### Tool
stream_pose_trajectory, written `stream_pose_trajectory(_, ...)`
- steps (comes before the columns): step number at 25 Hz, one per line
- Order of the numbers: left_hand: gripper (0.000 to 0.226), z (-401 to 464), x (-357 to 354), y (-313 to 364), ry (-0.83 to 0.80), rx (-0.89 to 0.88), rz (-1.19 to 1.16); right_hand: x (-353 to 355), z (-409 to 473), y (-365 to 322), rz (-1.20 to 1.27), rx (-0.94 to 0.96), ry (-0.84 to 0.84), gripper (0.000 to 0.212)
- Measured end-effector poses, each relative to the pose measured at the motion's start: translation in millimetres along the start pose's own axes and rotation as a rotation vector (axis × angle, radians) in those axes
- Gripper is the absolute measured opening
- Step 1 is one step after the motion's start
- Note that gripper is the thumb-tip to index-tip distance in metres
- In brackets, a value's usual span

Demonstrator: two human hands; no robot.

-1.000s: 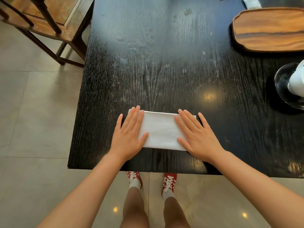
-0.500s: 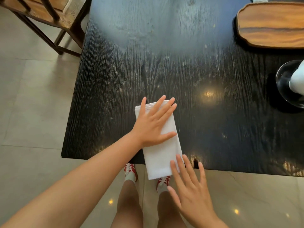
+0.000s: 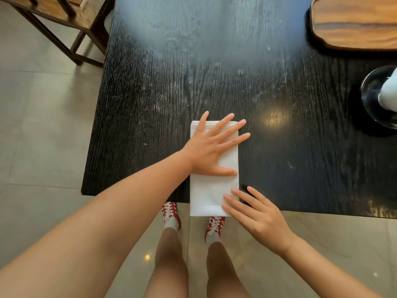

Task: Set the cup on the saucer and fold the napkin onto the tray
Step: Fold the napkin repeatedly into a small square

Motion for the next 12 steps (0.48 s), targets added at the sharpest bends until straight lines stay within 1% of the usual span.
stream_pose_trajectory(2, 0.082, -6, 12, 1, 0.049, 0.012, -0.081, 3, 2, 1, 0.034, -0.012, 0.020, 0.032)
stream_pose_trajectory(3, 0.077, -15, 19, -2, 0.090, 0.043, -0.171, 4, 2, 2, 0.053, -0.032, 0.021, 0.033)
stream_pose_trajectory(5, 0.063, -47, 29, -16, 0.195, 0.131, -0.358, 7, 2, 6, 0.087, -0.083, 0.032, 0.034)
stream_pose_trajectory(6, 0.054, -69, 31, -22, 0.236, 0.148, -0.405, 10, 2, 8, 0.100, -0.108, 0.046, 0.033)
stream_pose_trajectory(7, 0.050, -90, 29, -25, 0.232, 0.136, -0.415, 13, 3, 10, 0.112, -0.130, 0.063, 0.031)
stream_pose_trajectory(8, 0.051, -108, 23, -24, 0.183, 0.098, -0.396, 17, 5, 11, 0.124, -0.149, 0.080, 0.029)
stream_pose_trajectory(10, 0.062, -130, 10, -17, 0.044, 0.011, -0.336, 29, 9, 15, 0.157, -0.183, 0.124, 0.022)
stream_pose_trajectory(11, 0.064, -132, 6, -15, 0.010, 0.000, -0.326, 35, 12, 18, 0.183, -0.209, 0.149, 0.019)
stream_pose_trajectory(12, 0.063, -130, 6, -15, 0.017, 0.011, -0.325, 41, 15, 22, 0.214, -0.248, 0.173, 0.019)
Point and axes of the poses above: each hand's wrist, its own z-axis towards the middle knuckle, its own x-axis out of the back of the hand, y = z × x, the point moved 9 cm from there along z, towards the middle knuckle, and after that the axes turned 4 degrees about x, right-handed, at the moved point
